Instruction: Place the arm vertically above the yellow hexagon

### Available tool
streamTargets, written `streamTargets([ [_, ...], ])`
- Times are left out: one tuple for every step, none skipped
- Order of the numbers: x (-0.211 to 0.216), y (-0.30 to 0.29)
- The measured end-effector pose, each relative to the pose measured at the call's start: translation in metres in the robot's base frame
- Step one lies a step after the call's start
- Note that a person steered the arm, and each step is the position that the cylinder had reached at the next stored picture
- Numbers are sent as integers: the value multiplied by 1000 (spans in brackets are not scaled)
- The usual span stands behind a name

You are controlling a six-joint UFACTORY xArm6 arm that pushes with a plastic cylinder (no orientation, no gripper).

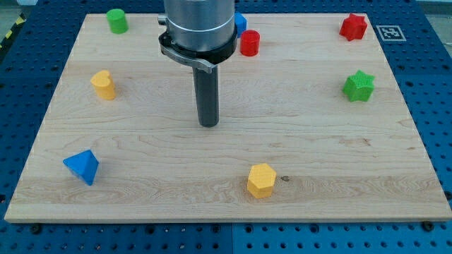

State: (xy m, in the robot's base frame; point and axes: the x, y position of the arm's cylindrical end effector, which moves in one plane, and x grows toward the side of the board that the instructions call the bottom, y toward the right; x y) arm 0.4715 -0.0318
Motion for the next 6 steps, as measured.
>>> streamTargets([
  [0, 7],
  [0, 16],
  [0, 23],
  [0, 26],
  [0, 27],
  [0, 28],
])
